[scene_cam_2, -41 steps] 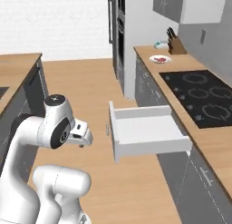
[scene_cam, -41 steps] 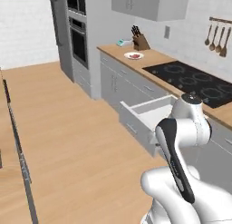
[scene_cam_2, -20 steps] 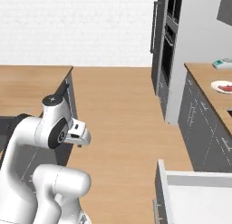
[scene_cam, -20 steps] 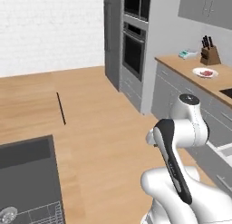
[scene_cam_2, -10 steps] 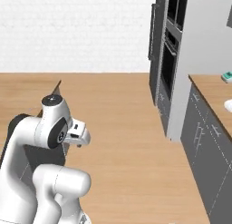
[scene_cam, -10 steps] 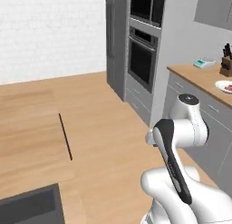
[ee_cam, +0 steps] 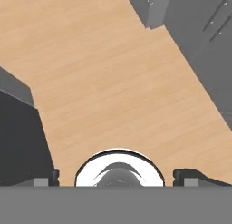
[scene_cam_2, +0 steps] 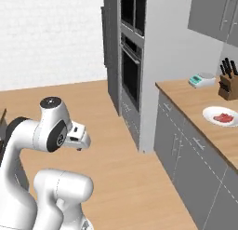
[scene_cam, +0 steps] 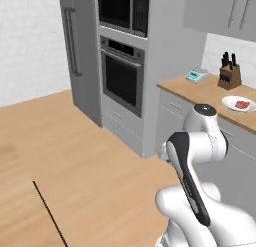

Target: Pick up the knife from the drawer and place it on the cutting board. Then place the meat from the plate to the cutting board.

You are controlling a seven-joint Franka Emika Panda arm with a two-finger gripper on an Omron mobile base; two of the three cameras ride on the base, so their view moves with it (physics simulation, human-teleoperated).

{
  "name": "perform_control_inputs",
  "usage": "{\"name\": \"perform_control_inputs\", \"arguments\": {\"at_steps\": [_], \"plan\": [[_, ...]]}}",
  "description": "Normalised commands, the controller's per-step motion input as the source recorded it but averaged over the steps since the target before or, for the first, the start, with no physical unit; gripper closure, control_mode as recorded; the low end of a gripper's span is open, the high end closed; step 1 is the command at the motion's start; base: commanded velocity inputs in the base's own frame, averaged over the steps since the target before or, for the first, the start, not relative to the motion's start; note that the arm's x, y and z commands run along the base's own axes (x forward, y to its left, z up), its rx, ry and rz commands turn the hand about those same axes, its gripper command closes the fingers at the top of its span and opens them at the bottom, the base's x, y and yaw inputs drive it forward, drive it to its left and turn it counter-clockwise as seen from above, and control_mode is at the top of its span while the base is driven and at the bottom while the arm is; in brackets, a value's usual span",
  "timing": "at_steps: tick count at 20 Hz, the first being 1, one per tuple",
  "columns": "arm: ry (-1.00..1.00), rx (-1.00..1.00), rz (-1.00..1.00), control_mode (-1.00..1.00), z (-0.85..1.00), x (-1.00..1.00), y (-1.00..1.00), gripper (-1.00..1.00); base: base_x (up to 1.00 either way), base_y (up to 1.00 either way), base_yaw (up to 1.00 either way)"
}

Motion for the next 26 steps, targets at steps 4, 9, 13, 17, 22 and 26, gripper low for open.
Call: {"name": "perform_control_inputs", "arguments": {"at_steps": [4,9,13,17,22,26], "plan": [[0.00,0.00,0.00,1.00,0.00,0.00,0.00,-1.00,1.00,0.00,-0.46],[0.00,0.00,0.00,1.00,0.00,0.00,0.00,-1.00,1.00,0.00,-0.45],[0.00,0.00,0.00,1.00,0.00,0.00,0.00,-1.00,0.91,0.03,-0.52],[0.00,0.00,0.00,1.00,0.00,0.00,0.00,-1.00,0.58,0.21,-0.73],[0.00,0.00,0.00,1.00,0.00,0.00,0.00,-1.00,0.38,0.20,-0.83],[0.00,0.00,0.00,1.00,0.00,0.00,0.00,-1.00,0.39,0.07,-0.74]]}}
